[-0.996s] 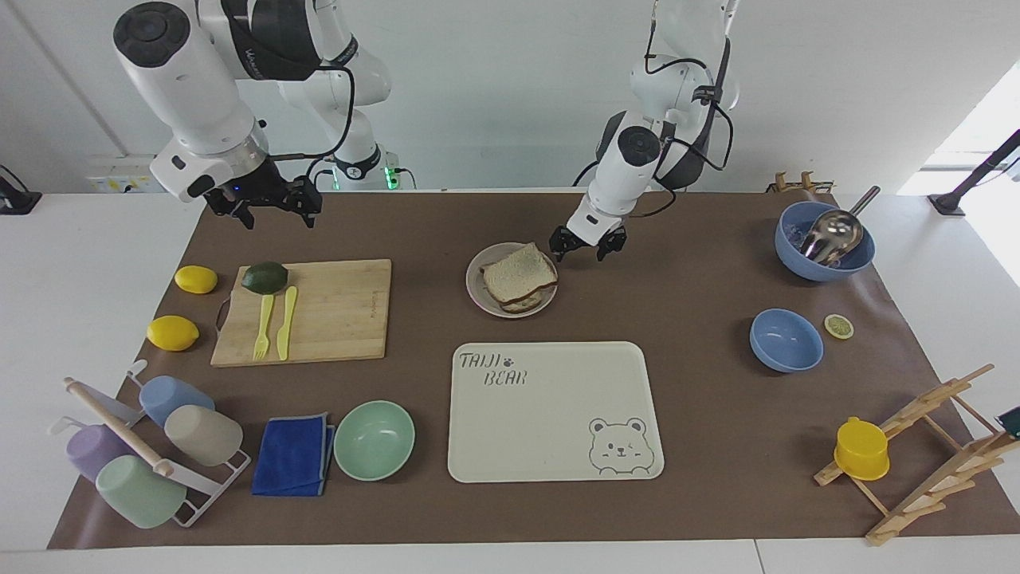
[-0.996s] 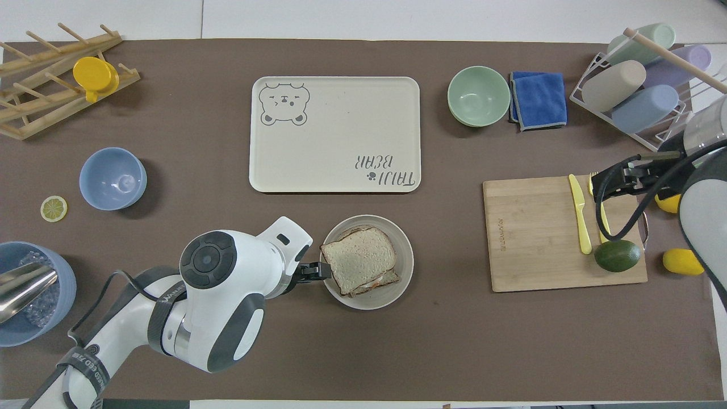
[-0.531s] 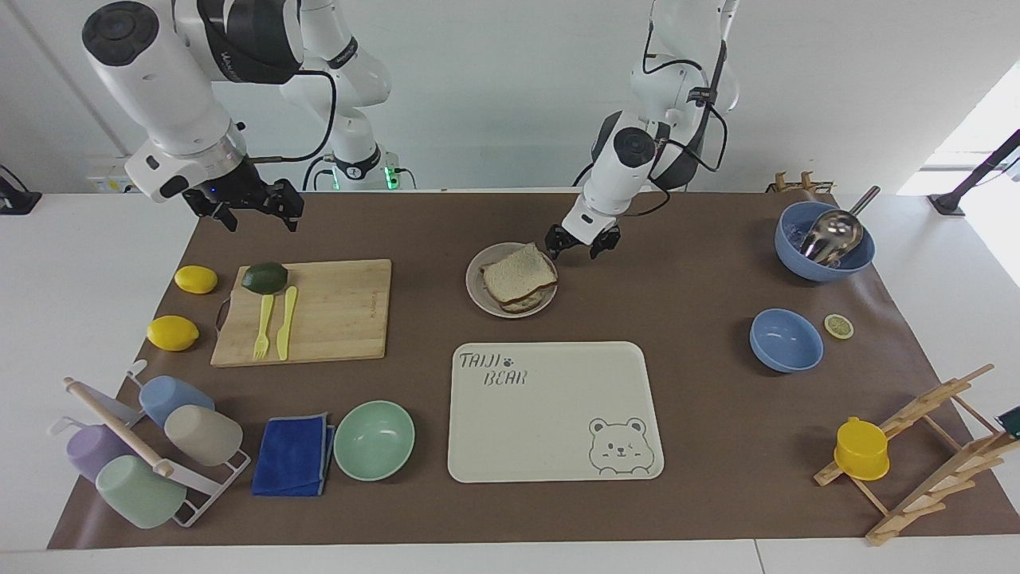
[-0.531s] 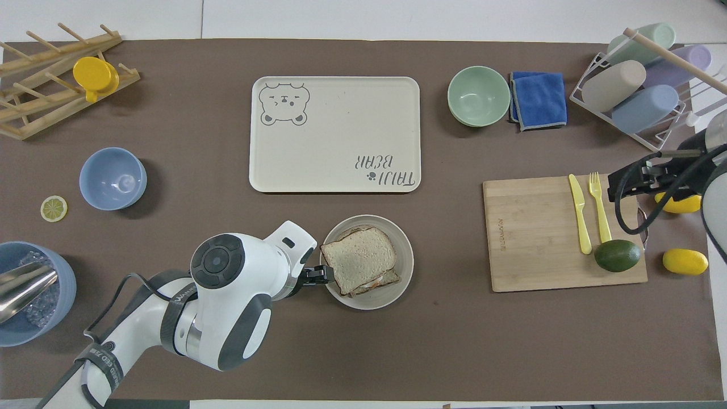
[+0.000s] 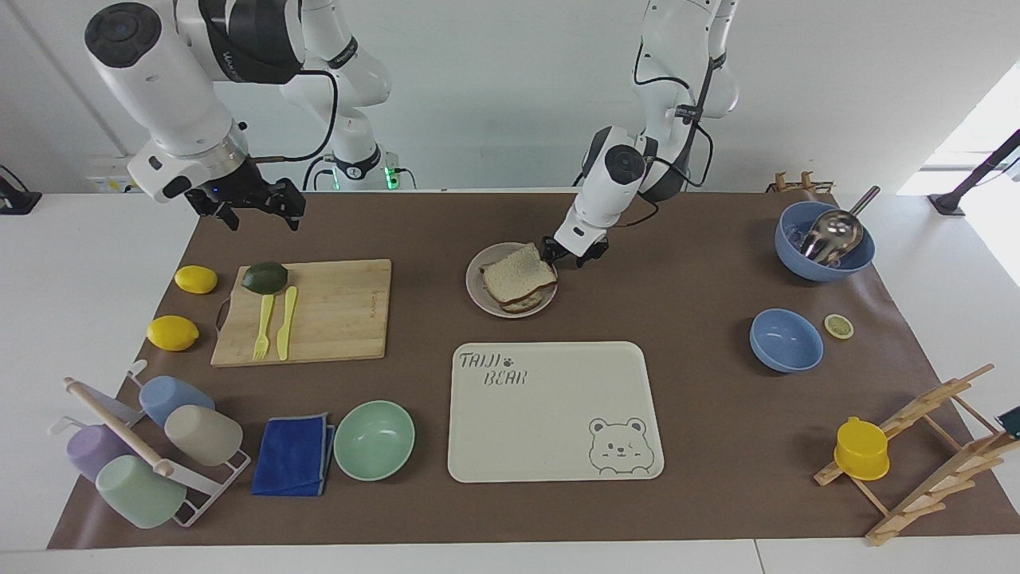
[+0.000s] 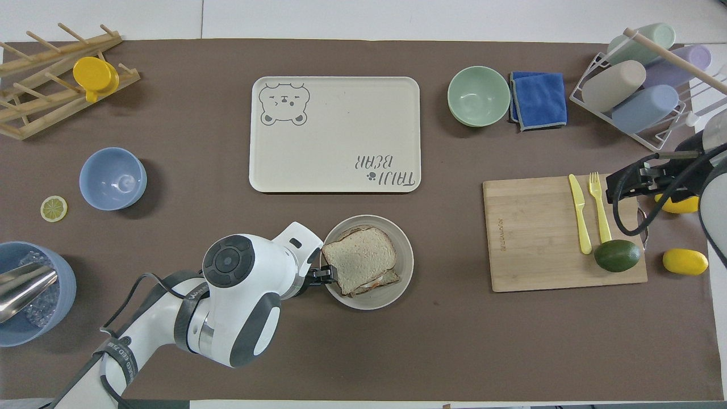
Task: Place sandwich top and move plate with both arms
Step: 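Grasp the plate rim with the left gripper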
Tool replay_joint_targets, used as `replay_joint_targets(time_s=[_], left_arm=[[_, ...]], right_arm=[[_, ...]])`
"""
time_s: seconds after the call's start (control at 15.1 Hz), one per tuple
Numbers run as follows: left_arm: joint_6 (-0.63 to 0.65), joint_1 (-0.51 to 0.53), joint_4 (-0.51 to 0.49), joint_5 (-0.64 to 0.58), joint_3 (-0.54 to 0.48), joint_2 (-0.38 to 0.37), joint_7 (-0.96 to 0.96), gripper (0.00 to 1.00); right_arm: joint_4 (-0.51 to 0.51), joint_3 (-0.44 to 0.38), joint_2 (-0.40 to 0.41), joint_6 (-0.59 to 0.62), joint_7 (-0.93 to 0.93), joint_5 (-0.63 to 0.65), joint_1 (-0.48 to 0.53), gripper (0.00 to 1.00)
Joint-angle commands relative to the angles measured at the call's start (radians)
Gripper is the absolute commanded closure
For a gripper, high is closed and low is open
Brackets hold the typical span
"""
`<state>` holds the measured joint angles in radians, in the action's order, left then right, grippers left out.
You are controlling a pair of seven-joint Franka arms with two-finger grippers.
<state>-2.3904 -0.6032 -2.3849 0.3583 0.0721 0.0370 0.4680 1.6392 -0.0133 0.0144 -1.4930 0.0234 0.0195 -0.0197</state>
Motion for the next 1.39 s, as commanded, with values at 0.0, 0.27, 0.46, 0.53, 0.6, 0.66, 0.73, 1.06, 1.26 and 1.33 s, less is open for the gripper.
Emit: replay_joint_targets(time_s=[0.0, 0.27, 0.46, 0.53, 0.6, 0.66, 0.73, 1.06, 1.26, 1.33], left_arm=[[-0.021, -0.017, 0.012, 0.034, -0.015, 0.012, -0.032, 0.22], [-0.026, -0.023, 0.013, 0.034, -0.014, 0.014, -0.037, 0.27], [-0.065, -0.053, 0.013, 0.034, -0.014, 0.035, -0.037, 0.37], [-0.065, -0.053, 0.013, 0.034, -0.014, 0.035, -0.037, 0.42], [-0.065, -0.053, 0.013, 0.034, -0.014, 0.035, -0.048, 0.49], [-0.064, -0.052, 0.013, 0.034, -0.014, 0.035, -0.058, 0.56], [-0.064, -0.052, 0.013, 0.034, -0.014, 0.035, -0.064, 0.63], [-0.056, -0.044, 0.016, 0.057, -0.014, 0.035, -0.121, 0.93], [-0.053, -0.043, 0.016, 0.065, -0.015, 0.035, -0.138, 1.0], [-0.052, -0.041, 0.016, 0.065, -0.015, 0.035, -0.138, 1.0]], right_arm=[[0.002, 0.006, -0.014, 0.002, -0.026, -0.004, 0.02, 0.0], [0.001, -0.001, -0.013, 0.0, -0.054, -0.007, 0.035, 0.0], [0.001, 0.001, -0.013, -0.006, -0.048, -0.006, 0.033, 0.0], [0.001, 0.001, -0.013, -0.007, -0.048, -0.006, 0.035, 0.0], [0.001, 0.001, -0.013, -0.006, -0.049, -0.006, 0.035, 0.0], [0.001, 0.001, -0.013, -0.003, -0.051, -0.001, 0.033, 0.0], [0.001, 0.001, -0.013, 0.0, -0.049, -0.001, 0.033, 0.0], [-0.001, 0.004, -0.013, -0.004, -0.049, 0.0, 0.03, 0.0], [-0.001, 0.007, -0.013, -0.006, -0.048, 0.005, 0.026, 0.0], [-0.001, 0.01, -0.014, -0.006, -0.046, 0.007, 0.023, 0.0]])
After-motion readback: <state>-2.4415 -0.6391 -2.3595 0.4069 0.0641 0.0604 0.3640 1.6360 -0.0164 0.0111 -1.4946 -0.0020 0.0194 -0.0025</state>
